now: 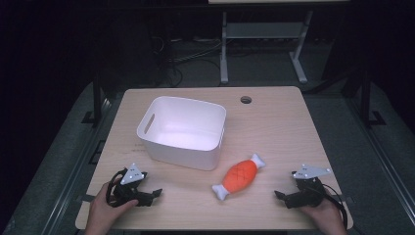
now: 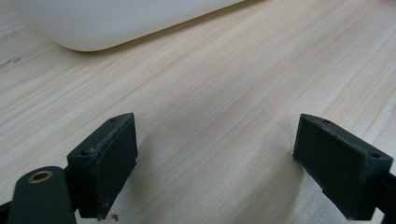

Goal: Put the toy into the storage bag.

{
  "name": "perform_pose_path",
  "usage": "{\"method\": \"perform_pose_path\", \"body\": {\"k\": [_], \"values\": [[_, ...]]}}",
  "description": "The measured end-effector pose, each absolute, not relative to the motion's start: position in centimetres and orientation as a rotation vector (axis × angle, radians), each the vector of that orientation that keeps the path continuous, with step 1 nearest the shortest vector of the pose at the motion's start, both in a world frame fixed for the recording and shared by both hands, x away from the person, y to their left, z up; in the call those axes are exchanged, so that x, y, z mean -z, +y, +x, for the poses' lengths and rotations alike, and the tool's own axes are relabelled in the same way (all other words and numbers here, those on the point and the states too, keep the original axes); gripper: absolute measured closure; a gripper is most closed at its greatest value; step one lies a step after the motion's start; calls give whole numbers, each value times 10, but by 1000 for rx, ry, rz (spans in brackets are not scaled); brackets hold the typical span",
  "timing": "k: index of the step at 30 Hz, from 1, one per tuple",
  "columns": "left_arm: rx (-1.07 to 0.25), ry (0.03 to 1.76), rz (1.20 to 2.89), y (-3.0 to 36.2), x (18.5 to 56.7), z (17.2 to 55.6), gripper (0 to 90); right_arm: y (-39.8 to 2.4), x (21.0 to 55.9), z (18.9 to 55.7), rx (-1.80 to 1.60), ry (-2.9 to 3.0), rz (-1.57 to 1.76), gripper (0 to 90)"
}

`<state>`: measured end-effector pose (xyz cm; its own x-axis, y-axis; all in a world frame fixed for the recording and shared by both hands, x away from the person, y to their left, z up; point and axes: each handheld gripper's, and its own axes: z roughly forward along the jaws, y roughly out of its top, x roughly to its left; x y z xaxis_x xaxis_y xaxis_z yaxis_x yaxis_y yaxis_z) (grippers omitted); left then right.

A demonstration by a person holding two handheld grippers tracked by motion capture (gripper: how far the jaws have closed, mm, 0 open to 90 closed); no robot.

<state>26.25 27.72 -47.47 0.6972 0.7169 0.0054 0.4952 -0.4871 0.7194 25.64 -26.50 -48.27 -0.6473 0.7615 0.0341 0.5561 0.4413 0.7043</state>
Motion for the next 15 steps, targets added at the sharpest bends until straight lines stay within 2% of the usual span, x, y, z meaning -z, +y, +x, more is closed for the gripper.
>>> {"method": "perform_pose_path", "body": {"k": [7,9,10,12,15], "values": [[-398,921,2188,277,475,262,127,-265,482,256,-1017,2409,1138,41],[-398,921,2188,277,475,263,126,-267,478,254,-1003,2401,1152,192],[-398,921,2188,277,475,263,127,-267,478,254,-1003,2401,1152,192],[-398,921,2188,277,475,262,127,-267,475,254,-1012,2405,1177,262],[-398,922,2187,277,475,262,127,-265,470,253,-1034,2422,1177,448]]}}
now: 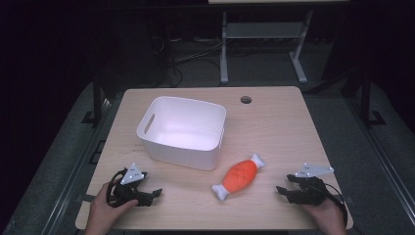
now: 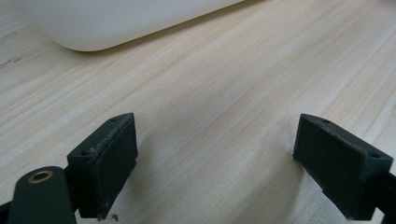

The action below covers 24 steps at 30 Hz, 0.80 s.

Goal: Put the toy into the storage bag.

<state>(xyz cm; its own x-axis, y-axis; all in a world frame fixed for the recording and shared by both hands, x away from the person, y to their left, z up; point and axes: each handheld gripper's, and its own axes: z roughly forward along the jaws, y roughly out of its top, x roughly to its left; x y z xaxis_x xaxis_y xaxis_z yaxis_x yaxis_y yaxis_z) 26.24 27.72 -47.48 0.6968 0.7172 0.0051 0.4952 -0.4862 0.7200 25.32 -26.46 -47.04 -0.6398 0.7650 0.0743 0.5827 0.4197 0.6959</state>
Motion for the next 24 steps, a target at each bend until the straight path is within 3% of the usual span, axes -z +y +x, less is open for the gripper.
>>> {"method": "perform_pose_path", "body": {"k": [2,3,4,5,9,24], "values": [[-398,922,2187,277,475,262,127,-262,467,255,-1043,2428,1172,616],[-398,922,2187,277,475,262,127,-262,467,255,-1043,2428,1172,616],[-398,921,2187,277,475,262,127,-261,465,255,-1054,2428,1154,720],[-398,921,2187,277,475,262,127,-261,465,255,-1054,2428,1154,720],[-398,921,2187,277,475,262,127,-258,462,257,-1065,2441,1144,894],[-398,922,2187,277,475,262,127,-235,450,277,-1076,2498,1088,895]]}}
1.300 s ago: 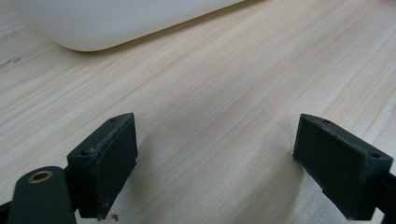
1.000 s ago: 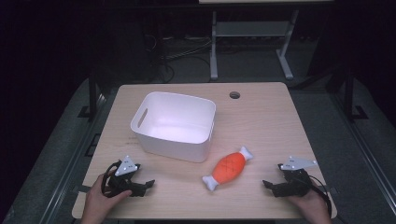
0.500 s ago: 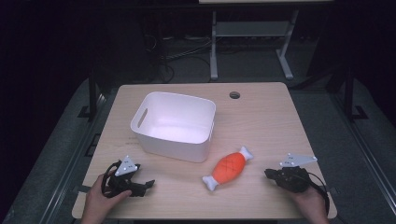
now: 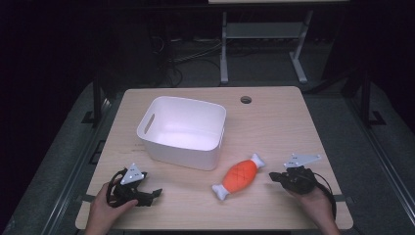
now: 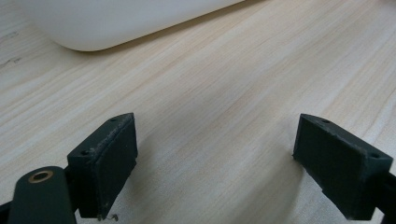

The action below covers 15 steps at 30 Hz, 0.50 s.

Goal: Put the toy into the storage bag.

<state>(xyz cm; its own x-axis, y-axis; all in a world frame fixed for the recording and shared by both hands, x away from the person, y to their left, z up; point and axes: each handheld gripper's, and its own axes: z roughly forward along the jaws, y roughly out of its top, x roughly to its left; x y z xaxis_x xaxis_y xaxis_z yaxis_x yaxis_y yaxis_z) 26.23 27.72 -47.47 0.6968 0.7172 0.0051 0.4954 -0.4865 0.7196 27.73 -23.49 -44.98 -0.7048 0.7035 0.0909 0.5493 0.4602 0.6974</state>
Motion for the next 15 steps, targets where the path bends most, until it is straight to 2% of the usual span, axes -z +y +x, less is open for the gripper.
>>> {"method": "perform_pose_path", "body": {"k": [15], "values": [[-397,922,2187,277,475,262,127,-215,452,302,-1018,2542,1073,895]]}}
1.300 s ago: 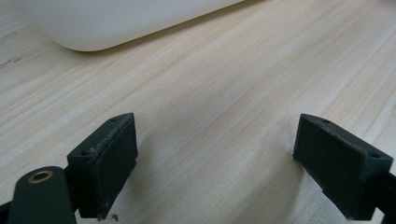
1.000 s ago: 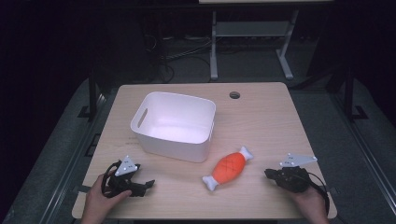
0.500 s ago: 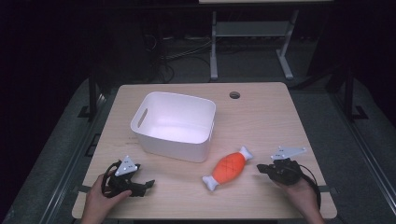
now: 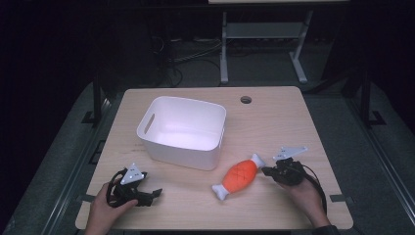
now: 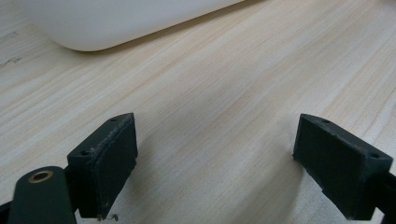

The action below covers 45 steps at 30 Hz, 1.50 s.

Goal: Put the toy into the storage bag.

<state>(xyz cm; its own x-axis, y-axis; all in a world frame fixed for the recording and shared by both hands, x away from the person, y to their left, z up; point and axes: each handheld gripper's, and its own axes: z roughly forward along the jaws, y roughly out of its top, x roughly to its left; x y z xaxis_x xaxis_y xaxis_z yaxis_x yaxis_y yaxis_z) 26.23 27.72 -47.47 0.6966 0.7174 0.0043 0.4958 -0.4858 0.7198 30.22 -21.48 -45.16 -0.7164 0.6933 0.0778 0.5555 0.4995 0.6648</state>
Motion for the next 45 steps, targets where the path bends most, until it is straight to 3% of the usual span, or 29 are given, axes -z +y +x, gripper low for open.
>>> {"method": "perform_pose_path", "body": {"k": [45], "values": [[-396,925,2185,277,475,262,127,-176,452,363,-1088,2526,1067,895]]}}
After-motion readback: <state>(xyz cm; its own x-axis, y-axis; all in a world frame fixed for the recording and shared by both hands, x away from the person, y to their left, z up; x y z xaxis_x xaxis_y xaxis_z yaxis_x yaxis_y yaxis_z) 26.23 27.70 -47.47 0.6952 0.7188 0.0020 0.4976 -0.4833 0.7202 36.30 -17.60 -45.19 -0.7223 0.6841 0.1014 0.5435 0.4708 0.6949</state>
